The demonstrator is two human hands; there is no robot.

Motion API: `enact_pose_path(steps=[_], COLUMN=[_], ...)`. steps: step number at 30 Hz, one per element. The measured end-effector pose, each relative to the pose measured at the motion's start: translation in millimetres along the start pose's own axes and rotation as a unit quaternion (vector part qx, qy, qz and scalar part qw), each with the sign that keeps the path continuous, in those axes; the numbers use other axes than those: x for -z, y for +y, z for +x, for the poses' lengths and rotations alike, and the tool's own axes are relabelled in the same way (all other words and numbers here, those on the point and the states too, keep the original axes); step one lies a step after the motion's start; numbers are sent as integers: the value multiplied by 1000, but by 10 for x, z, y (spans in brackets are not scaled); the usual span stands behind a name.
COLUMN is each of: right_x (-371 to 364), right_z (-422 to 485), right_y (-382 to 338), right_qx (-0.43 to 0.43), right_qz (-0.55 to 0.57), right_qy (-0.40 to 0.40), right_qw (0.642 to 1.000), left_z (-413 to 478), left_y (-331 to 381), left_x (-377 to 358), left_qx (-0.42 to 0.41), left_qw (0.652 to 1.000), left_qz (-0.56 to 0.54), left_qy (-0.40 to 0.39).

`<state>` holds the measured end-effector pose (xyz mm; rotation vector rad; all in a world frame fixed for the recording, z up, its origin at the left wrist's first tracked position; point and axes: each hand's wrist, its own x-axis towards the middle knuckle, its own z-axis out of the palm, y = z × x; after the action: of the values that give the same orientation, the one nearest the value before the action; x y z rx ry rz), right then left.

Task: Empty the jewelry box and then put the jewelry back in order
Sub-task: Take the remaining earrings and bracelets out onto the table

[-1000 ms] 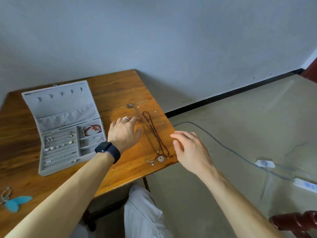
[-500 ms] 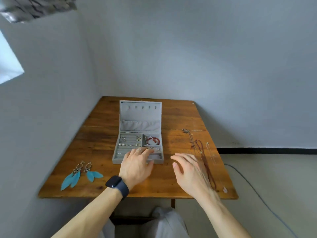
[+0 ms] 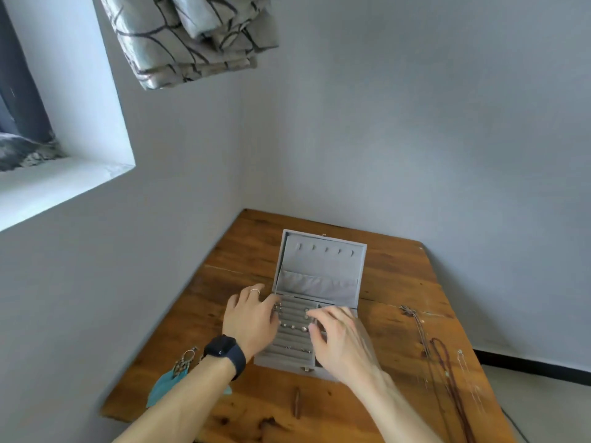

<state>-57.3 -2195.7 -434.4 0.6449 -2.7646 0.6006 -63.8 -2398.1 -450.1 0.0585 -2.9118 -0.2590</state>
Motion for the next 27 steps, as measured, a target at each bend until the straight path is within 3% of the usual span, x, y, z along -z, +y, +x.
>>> enact_pose_path(steps=[4,10,16,22,27], right_x=[-251,-578,-716,-690,-525], right_z=[438,817,960,1020,889], right_y=[-30,-157,-245,-226,-178], right_qx=[-17,-77,-145,-198,-232], right_qz=[4,-69,-74,-2,152], right_qy=[-26,-49,-76,-119,-57], right_qw=[1000,993,984,973,959], left_z=[225,275,276,305,342], left_y=[-50,-181,-230,-205,-105], left_x=[-96,-148,-188,-154,-111], left_qx=[-25,-8,-23,-32,-41], left_qw=[998,998,999,999,999], left_qz=[61,-62,-46,-38,10], left_qy=[-3,-13,-6,-3,6])
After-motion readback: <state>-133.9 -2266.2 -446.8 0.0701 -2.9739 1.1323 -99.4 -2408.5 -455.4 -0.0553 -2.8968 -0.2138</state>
